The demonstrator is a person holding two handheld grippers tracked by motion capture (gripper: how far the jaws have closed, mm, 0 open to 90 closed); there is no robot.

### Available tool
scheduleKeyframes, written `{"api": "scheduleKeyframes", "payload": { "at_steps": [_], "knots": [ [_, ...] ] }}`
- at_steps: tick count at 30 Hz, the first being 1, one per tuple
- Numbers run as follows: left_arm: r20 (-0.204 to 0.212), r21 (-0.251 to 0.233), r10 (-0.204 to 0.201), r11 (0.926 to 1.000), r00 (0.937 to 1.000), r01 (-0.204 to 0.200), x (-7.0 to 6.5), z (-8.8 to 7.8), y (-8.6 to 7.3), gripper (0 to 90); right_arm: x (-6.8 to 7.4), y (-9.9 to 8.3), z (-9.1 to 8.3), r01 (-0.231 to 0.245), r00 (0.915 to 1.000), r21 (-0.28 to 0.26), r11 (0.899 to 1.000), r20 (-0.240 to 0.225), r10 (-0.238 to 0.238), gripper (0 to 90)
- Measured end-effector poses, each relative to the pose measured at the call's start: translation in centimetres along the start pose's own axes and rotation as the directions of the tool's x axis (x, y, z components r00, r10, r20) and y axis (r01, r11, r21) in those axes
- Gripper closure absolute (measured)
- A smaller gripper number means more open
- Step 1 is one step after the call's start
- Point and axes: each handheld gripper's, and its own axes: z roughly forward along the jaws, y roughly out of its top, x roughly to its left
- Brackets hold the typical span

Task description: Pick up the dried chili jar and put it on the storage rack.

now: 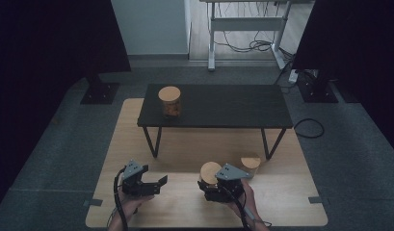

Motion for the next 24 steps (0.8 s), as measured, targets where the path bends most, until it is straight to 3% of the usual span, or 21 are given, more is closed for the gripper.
{"api": "scheduleKeyframes", "payload": {
  "at_steps": [9,14,24],
  "knots": [
    [-0.003,-0.008,-0.008,0.9999,1.0000,0.008,0.0,-0.1,-0.1,5.4,-0.4,0.8,-0.4,-0.004,0.9997,-0.010,1.000,-0.023,0.003,24.7],
    [0.001,-0.001,-0.004,1.0000,1.0000,0.004,0.0,0.0,0.0,5.4,-0.3,1.2,-0.9,-0.002,1.0000,-0.029,1.000,-0.008,0.002,24.8],
    [0.007,0.003,0.001,1.0000,1.0000,-0.001,-0.1,0.0,0.0,5.6,-0.6,2.3,-1.7,0.010,0.9997,-0.046,0.999,-0.020,-0.011,24.8]
  ]
}}
